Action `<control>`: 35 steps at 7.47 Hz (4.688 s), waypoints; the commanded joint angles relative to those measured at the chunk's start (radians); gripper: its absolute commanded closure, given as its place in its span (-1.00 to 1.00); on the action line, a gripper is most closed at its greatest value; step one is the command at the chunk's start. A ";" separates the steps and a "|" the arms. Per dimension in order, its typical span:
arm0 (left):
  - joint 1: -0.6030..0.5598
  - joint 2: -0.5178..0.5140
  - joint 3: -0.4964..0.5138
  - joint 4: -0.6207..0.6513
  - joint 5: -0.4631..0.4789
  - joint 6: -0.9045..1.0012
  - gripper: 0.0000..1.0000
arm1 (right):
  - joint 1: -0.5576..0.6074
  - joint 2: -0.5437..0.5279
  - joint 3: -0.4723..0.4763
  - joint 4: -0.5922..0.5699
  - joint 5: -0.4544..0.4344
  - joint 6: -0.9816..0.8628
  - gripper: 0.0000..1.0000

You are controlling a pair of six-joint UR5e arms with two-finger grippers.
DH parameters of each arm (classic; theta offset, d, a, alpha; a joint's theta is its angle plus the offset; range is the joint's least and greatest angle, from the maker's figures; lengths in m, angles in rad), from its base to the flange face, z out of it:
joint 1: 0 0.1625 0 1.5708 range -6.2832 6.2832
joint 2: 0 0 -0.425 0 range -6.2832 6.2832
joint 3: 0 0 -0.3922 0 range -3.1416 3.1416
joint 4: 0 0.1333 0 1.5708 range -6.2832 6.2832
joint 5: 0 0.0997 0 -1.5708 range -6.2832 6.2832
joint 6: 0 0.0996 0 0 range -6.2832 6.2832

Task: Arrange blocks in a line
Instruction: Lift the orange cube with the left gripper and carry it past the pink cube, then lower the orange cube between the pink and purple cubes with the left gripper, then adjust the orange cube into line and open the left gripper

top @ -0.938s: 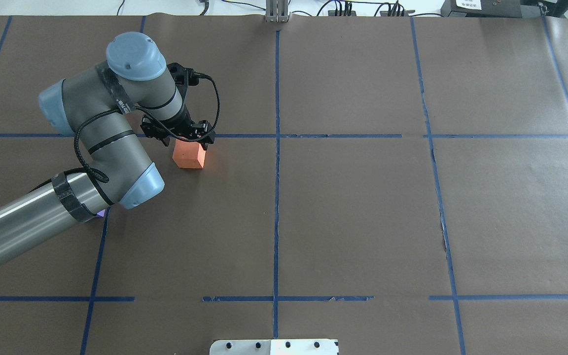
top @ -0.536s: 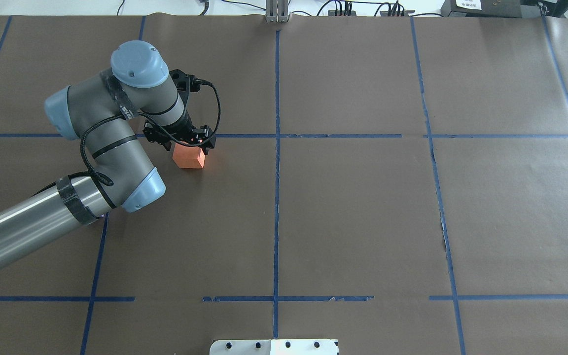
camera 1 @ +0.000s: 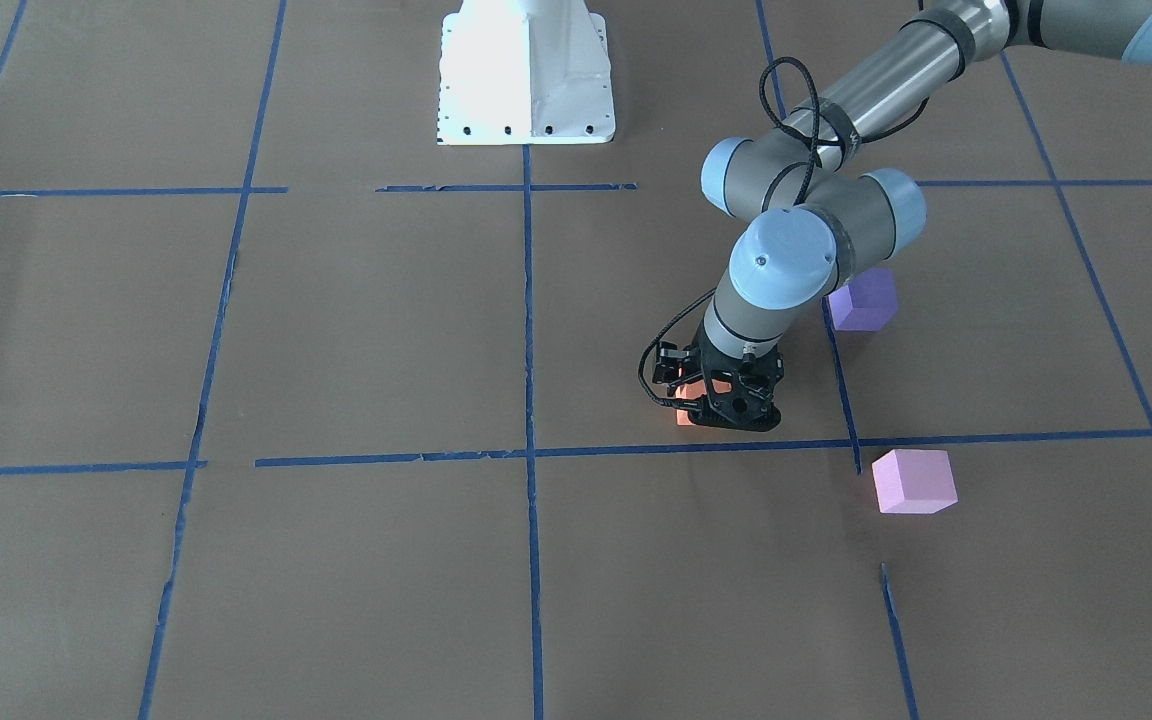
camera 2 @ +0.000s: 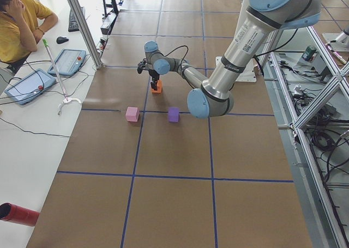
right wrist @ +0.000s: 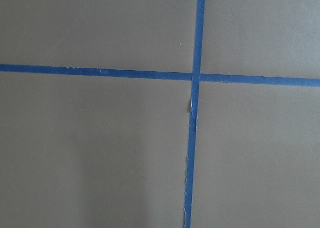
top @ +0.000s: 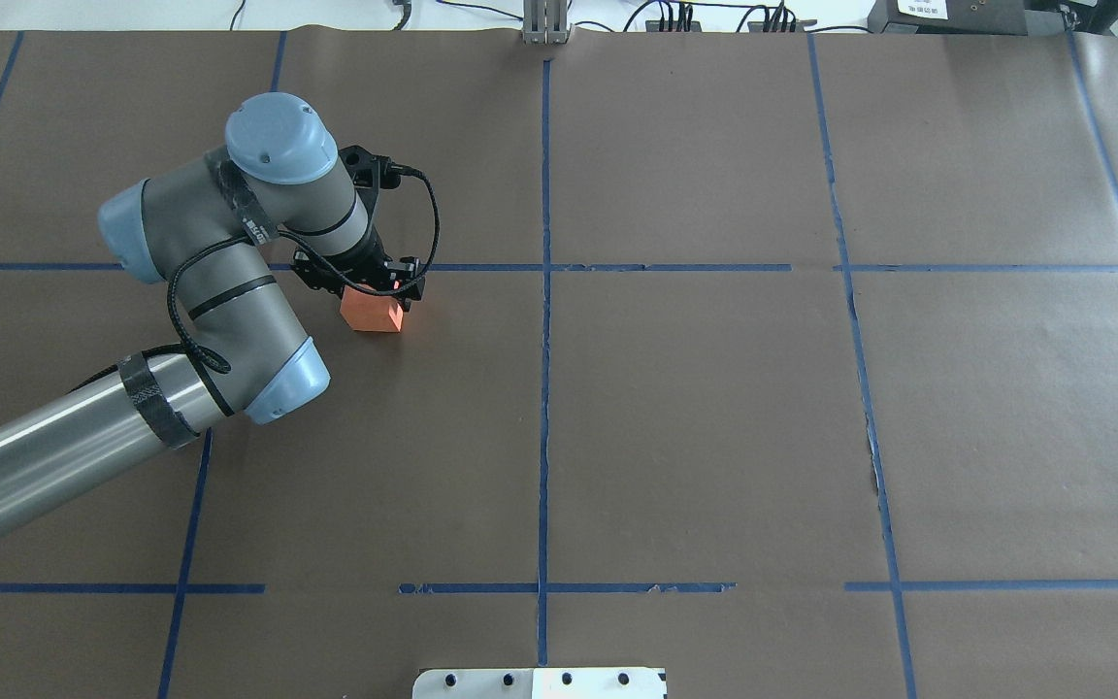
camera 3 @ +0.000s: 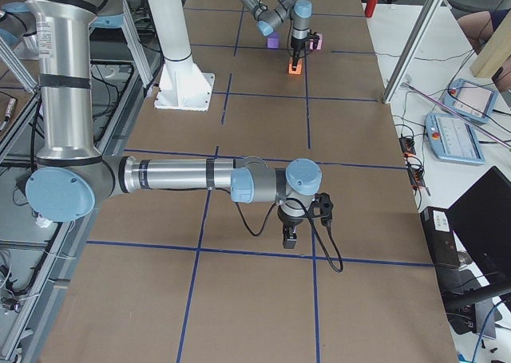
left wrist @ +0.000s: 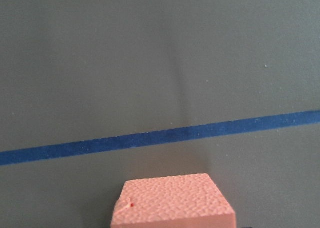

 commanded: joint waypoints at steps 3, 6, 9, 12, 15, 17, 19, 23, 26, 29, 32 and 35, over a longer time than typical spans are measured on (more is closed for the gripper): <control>-0.089 0.013 -0.200 0.180 -0.007 0.032 0.71 | 0.000 0.000 0.000 0.001 0.000 0.000 -1.00; -0.235 0.140 -0.252 0.213 -0.038 0.151 0.58 | 0.000 0.000 0.000 0.001 0.000 0.000 -1.00; -0.371 0.288 -0.250 0.198 -0.101 0.249 0.56 | 0.000 0.000 0.000 0.001 0.000 0.000 -1.00; -0.491 0.336 -0.153 0.170 -0.207 0.473 0.50 | 0.000 0.000 0.000 -0.001 0.000 0.000 -1.00; -0.482 0.346 -0.125 0.108 -0.208 0.466 0.44 | 0.000 0.000 0.000 0.001 0.000 0.000 -1.00; -0.408 0.337 -0.167 0.104 -0.207 0.338 0.45 | 0.000 0.000 0.000 -0.001 0.000 0.000 -1.00; -0.319 0.331 -0.190 0.087 -0.202 0.248 0.45 | 0.000 0.000 0.000 -0.001 0.000 0.000 -1.00; -0.231 0.326 -0.120 -0.044 -0.199 0.138 0.43 | 0.000 0.000 0.000 0.001 0.000 0.000 -1.00; -0.206 0.316 -0.100 -0.077 -0.198 0.090 0.39 | 0.000 0.000 0.000 -0.001 0.000 0.000 -1.00; -0.206 0.323 -0.098 -0.077 -0.159 0.073 0.37 | 0.000 0.000 0.000 0.001 0.000 0.000 -1.00; -0.205 0.326 -0.095 -0.084 -0.159 0.073 0.35 | 0.000 0.000 0.000 -0.001 0.000 0.000 -1.00; -0.205 0.330 -0.077 -0.106 -0.159 0.073 0.13 | 0.000 0.000 0.000 -0.001 0.000 0.000 -1.00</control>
